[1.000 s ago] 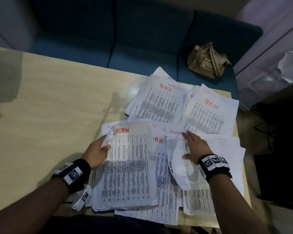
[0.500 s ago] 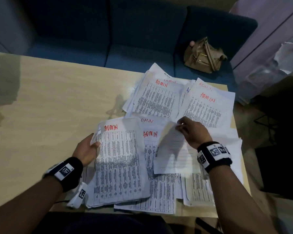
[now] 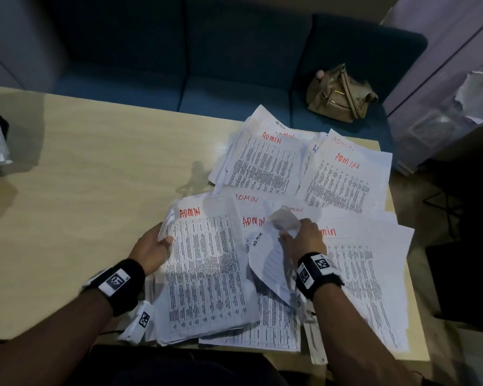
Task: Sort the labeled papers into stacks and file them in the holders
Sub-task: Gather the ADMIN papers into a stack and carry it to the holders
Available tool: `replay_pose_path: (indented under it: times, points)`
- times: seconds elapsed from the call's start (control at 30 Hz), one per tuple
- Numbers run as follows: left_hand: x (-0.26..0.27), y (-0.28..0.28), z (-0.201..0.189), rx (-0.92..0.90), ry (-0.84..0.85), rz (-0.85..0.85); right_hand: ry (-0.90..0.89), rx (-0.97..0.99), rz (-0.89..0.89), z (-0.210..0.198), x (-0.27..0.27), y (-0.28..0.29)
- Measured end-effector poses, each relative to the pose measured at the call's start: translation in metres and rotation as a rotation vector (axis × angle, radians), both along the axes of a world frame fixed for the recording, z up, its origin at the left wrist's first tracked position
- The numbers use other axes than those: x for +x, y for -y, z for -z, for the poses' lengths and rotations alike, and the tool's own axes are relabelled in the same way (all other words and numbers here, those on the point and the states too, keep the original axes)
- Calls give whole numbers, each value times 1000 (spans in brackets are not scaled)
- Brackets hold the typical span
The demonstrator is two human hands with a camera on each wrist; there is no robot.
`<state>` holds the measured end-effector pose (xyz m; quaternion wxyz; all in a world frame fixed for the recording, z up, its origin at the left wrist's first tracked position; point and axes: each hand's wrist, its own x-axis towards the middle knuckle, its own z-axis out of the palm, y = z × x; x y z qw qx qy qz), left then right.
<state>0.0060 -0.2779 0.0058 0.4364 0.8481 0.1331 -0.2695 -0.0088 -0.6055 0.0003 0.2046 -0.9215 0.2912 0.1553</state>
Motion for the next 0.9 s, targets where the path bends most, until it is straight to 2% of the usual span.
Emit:
replay_pose_path:
  times: [0.03,0.17,0.23,0.33,0.5,0.57,0.63,0.73,0.8,0.9]
  points:
    - [-1,0,0,-12,-2,-7,6,-43,-30,0,0,-2]
    - [-3,1,-4,-38,6,-20,-69,9,-106,-17,15,2]
    - [-3,-2,-4,-41,8,-18,-46,4,-139,-34,25,6]
    - [-2,-11,-2,-16,20,-16,85,89,-85,-64,36,16]
    - [2,-29,6,61,33,-57,436,225,128,-119,36,35]
    - [2,-33,10,45,13,-112,431,232,197,-114,28,35]
    - [2,-34,13,27,-2,-135,280,218,226,-90,16,26]
    - [2,-31,15,27,3,-114,77,358,292,-45,-7,-4]
    - [2,-29,14,53,10,-78,42,362,324,-25,-14,-26]
    - [0,-29,13,60,3,-69,94,347,374,-17,-13,-48]
